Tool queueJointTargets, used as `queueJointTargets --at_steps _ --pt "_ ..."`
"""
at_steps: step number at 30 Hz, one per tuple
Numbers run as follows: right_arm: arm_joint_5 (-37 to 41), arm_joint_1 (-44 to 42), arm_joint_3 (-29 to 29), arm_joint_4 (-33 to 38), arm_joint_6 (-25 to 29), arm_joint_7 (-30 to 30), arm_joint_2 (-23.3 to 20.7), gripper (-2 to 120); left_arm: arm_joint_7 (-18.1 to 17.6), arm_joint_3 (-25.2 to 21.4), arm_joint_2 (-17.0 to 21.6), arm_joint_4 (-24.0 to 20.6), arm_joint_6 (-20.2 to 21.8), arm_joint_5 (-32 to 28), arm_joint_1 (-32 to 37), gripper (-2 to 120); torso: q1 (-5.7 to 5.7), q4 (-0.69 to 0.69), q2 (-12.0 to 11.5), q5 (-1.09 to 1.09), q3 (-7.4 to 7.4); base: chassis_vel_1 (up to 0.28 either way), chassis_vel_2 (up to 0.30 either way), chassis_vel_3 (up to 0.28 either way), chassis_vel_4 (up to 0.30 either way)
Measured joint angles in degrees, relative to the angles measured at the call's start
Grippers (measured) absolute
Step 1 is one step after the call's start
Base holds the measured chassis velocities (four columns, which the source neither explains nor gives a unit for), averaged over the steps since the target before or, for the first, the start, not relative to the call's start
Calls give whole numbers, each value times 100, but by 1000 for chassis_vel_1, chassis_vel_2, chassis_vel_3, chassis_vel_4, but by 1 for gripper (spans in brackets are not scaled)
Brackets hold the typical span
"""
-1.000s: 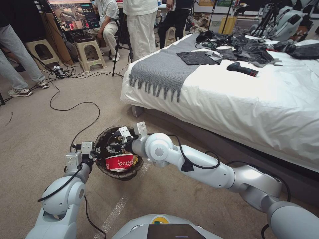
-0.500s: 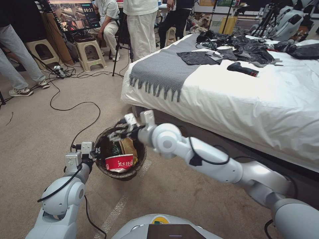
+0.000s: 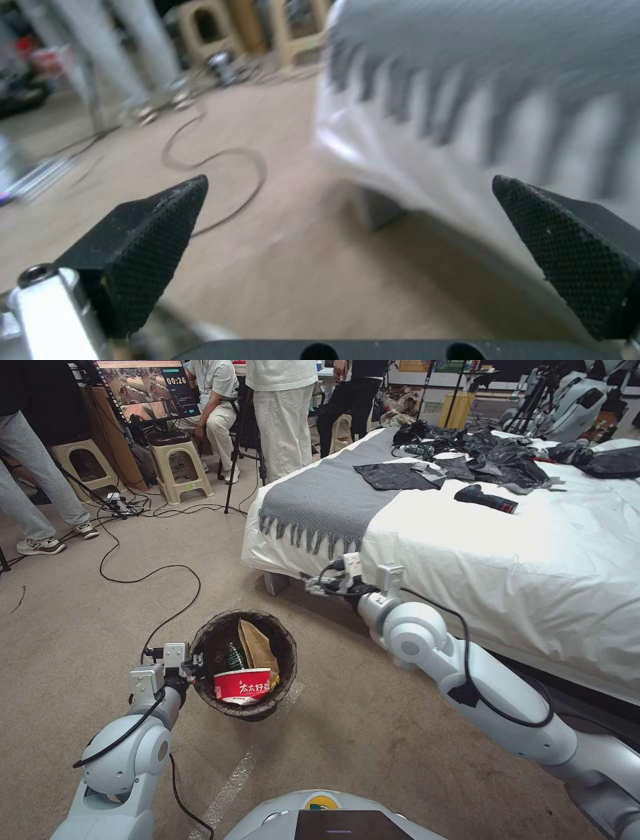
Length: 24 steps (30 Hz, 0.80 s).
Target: Pick up the trash bin, then pick up the garbage from the floor and place it into the trash bin.
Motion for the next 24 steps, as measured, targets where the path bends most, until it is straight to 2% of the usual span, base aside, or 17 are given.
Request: queueJointTargets --at_steps 3,4,7,8,12,13,14,16,17,18,20,21,24 --pt "-505 -640 698 41 419 -109 58 100 -13 -20 4 -50 0 -50 46 0 0 0 0 -1 0 0 0 0 0" --pt "-505 -640 698 41 419 -109 58 100 -13 -20 4 -50 0 -50 46 0 0 0 0 -1 0 0 0 0 0" --pt "-1492 -1555 1473 34 857 -505 238 100 -14 -25 1 -111 0 -73 76 0 0 1 0 -1 0 0 0 0 0" --pt "-1492 -1555 1473 34 857 -505 238 100 -14 -25 1 -111 0 -73 76 0 0 1 0 -1 0 0 0 0 0" --pt "-3245 -2640 2482 -117 1483 -1310 622 100 13 -23 18 -149 0 -74 113 0 0 0 0 -3 0 0 0 0 0" --pt "-3245 -2640 2482 -117 1483 -1310 622 100 13 -23 18 -149 0 -74 113 0 0 0 0 -3 0 0 0 0 0" --pt "-3730 -2934 2741 -229 1718 -1489 798 100 17 -19 19 -155 0 -67 122 0 0 -1 0 -1 0 0 0 0 0" --pt "-3844 -2994 2794 -255 1782 -1521 843 100 17 -18 19 -157 0 -65 124 0 0 -1 0 0 0 0 0 0 0" --pt "-4385 -3270 3080 -368 2100 -1614 1140 100 7 -5 7 -164 0 -63 128 0 -1 -2 0 0 0 0 0 0 0" --pt "-4754 -3527 3315 -430 2317 -1663 1450 100 5 3 -8 -166 0 -51 133 0 0 4 0 -4 0 0 0 0 0" --pt "-4922 -3687 3422 -451 2422 -1692 1626 100 4 5 -15 -166 0 -42 139 0 -1 -1 0 -1 0 0 0 0 0" --pt "-5166 -3904 3582 -476 2578 -1733 1871 100 3 3 -21 -165 0 -34 148 0 0 1 0 0 0 0 0 0 0" --pt "-5434 -4127 3740 -498 2767 -1810 2105 100 3 2 -33 -156 0 -33 152 0 -1 0 0 -3 0 0 0 0 0"
